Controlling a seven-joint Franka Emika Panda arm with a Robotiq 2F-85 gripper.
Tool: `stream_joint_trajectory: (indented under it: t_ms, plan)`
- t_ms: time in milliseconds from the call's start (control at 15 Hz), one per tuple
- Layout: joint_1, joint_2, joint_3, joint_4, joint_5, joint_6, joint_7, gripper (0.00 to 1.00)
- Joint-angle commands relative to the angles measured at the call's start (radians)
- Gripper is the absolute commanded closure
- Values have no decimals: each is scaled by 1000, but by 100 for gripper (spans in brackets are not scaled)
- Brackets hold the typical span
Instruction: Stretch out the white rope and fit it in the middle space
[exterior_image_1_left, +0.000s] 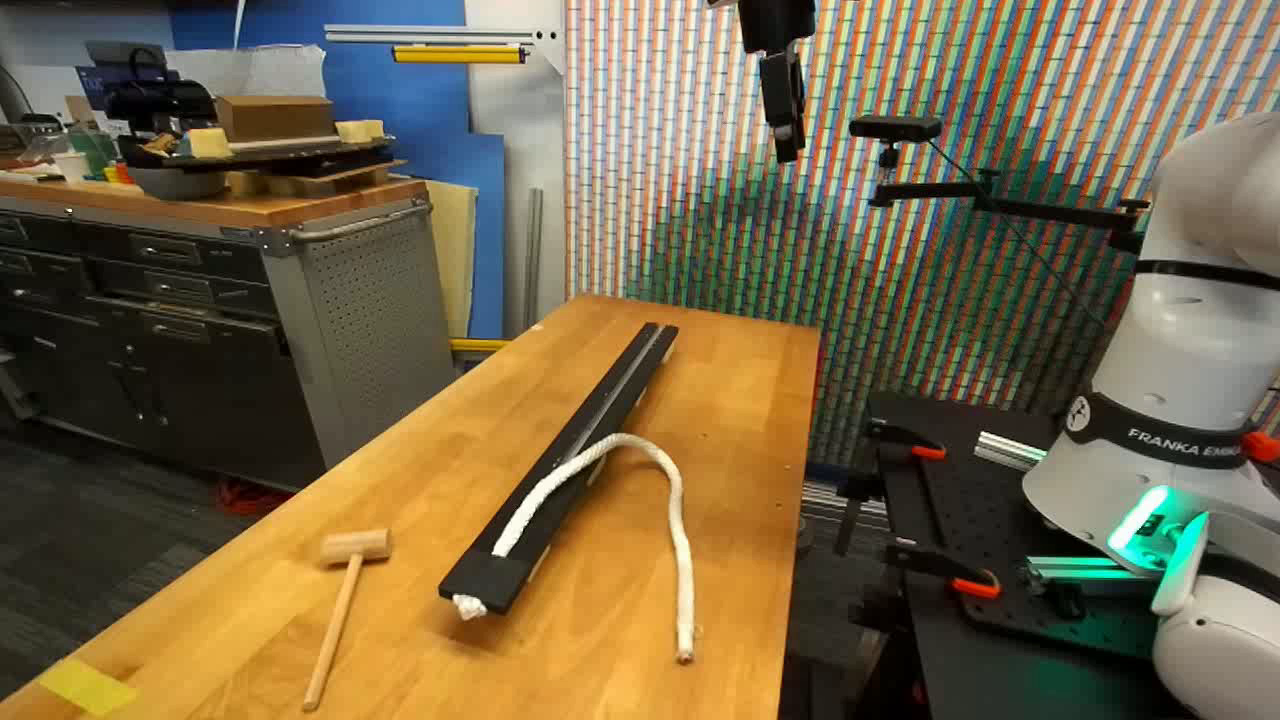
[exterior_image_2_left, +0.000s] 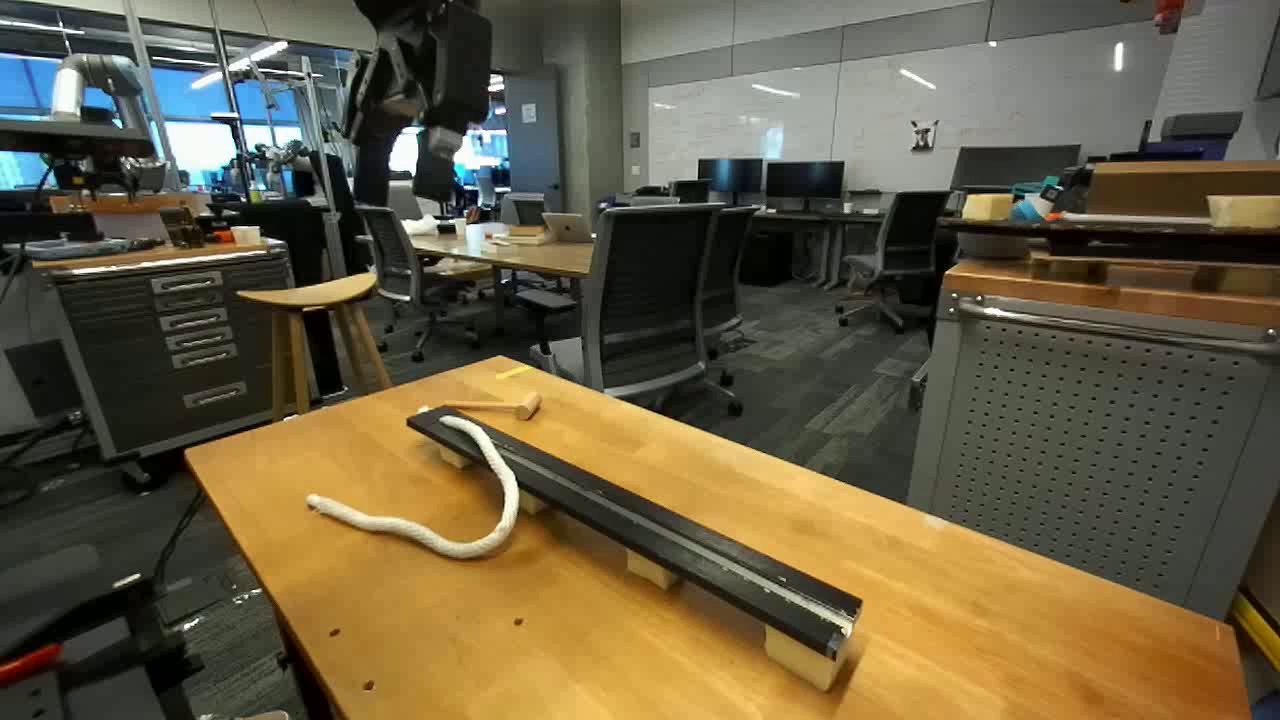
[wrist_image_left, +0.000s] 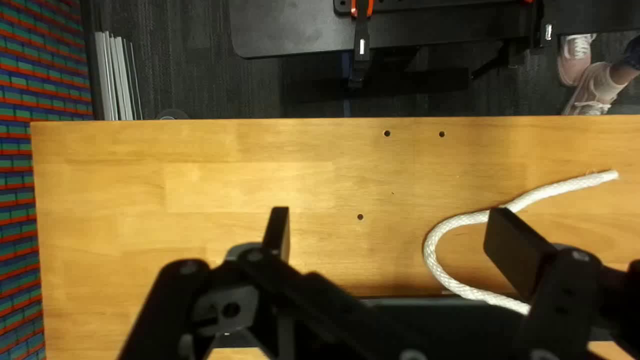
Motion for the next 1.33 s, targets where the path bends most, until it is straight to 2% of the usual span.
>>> stream_joint_trajectory:
  t_ms: [0, 733, 1000, 1267]
  plan:
    - [3, 0, -3, 4, 0, -2, 1, 0]
    - [3, -2, -3, 8, 0, -2, 1, 0]
    - [33, 18, 12, 21, -30, -21, -118, 0]
    - [73, 63, 51, 27, -50, -3, -164, 0]
